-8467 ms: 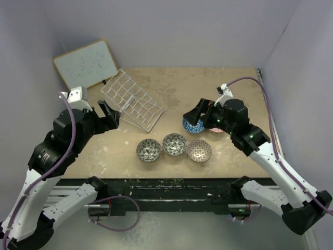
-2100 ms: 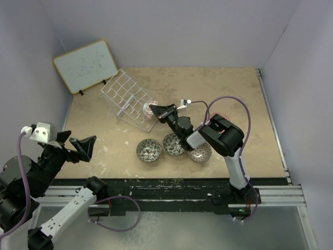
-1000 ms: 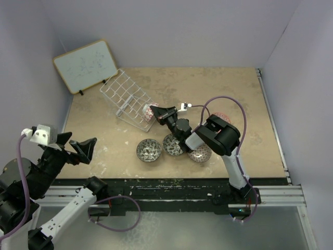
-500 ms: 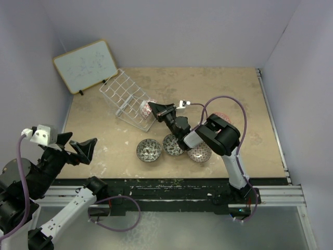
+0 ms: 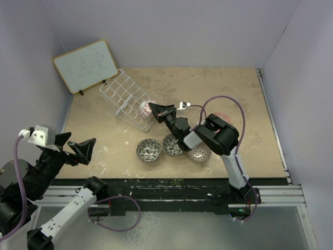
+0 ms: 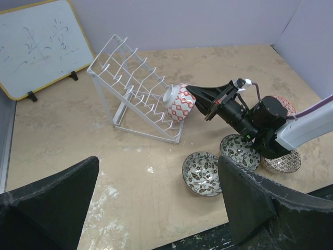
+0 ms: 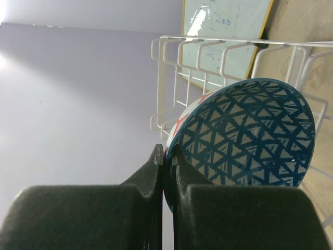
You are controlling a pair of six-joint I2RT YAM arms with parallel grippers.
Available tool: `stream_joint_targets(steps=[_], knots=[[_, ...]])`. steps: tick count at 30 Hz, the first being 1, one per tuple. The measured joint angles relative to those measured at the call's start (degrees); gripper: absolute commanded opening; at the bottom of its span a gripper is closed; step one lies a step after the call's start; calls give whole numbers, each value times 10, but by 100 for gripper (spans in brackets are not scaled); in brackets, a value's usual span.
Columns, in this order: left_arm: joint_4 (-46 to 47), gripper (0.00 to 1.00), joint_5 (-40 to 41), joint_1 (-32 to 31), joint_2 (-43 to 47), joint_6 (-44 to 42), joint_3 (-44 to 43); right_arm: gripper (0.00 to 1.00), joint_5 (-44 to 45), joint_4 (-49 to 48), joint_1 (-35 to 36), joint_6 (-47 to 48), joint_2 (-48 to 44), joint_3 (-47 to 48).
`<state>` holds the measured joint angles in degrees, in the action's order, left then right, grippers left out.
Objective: Load the bowls into the dish rack
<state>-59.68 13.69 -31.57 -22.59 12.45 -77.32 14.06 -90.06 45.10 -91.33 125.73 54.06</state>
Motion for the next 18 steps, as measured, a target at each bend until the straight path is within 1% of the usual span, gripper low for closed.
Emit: stream_joint_targets(steps=[9,18], knots=[[1,99,0,0,0,0,6,0,15,2,1,3,-1,-34],[0,99,-1,0,0,4,13,0,15,5,2,-7,9,-14]])
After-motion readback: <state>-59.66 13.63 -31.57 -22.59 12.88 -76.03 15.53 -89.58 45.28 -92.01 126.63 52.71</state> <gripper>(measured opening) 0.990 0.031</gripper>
